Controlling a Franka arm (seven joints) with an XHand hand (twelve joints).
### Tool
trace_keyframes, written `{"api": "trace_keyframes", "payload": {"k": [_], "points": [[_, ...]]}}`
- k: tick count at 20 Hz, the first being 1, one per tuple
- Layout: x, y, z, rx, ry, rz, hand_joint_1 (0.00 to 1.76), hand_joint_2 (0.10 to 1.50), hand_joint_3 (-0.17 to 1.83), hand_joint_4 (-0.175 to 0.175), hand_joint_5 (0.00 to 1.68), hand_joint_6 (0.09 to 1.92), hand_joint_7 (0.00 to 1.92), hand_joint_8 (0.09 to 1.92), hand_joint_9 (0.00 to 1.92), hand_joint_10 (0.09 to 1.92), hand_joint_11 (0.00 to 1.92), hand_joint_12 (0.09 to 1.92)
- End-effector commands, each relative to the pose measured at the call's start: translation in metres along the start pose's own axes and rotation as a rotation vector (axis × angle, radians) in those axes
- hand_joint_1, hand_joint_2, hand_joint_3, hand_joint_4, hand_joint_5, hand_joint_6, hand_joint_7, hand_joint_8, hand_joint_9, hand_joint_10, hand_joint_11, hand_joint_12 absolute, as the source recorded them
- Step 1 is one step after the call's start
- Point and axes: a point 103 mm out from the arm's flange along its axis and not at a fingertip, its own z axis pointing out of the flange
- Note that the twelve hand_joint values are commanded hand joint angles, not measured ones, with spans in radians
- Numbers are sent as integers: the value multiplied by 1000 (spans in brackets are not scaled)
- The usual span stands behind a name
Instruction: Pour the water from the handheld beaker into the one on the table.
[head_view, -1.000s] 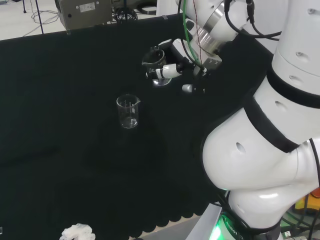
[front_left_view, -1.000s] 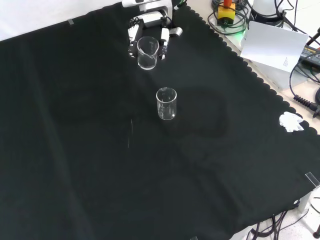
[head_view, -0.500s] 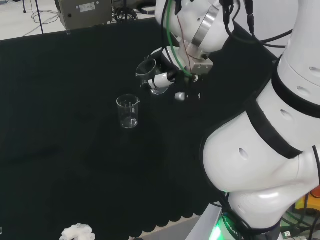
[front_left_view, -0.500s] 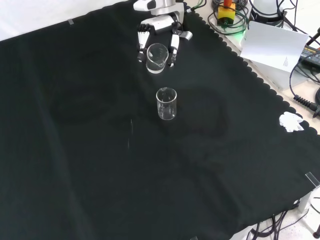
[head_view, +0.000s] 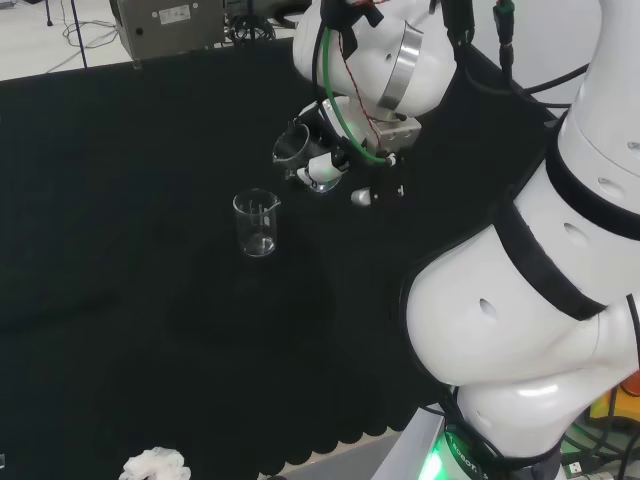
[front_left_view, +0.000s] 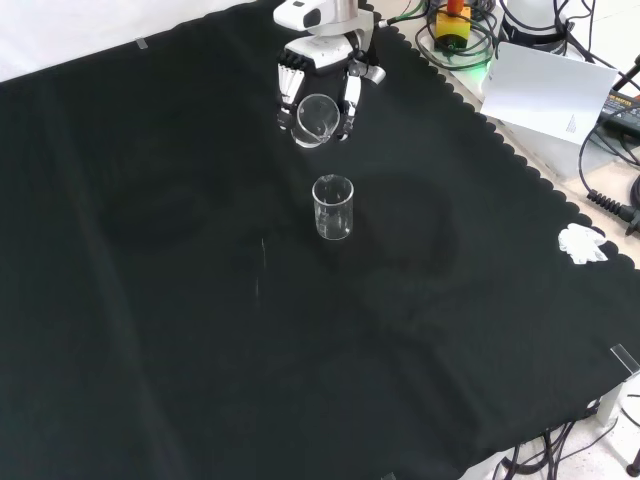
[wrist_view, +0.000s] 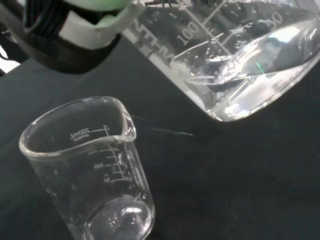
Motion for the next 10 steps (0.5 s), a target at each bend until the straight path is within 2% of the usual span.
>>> {"api": "trace_keyframes", "payload": {"k": [1,6,10], "points": [[3,1,1,34,-67,-30,1159,1016,-175,126,1550,87,1491,641,1707,99,1454,655],[11,6,6,83,-124,-35,1161,1016,-175,116,1550,87,1475,677,1699,114,1455,654],[13,8,9,94,-161,-40,1161,1017,-175,115,1550,87,1472,682,1697,117,1456,653]]}}
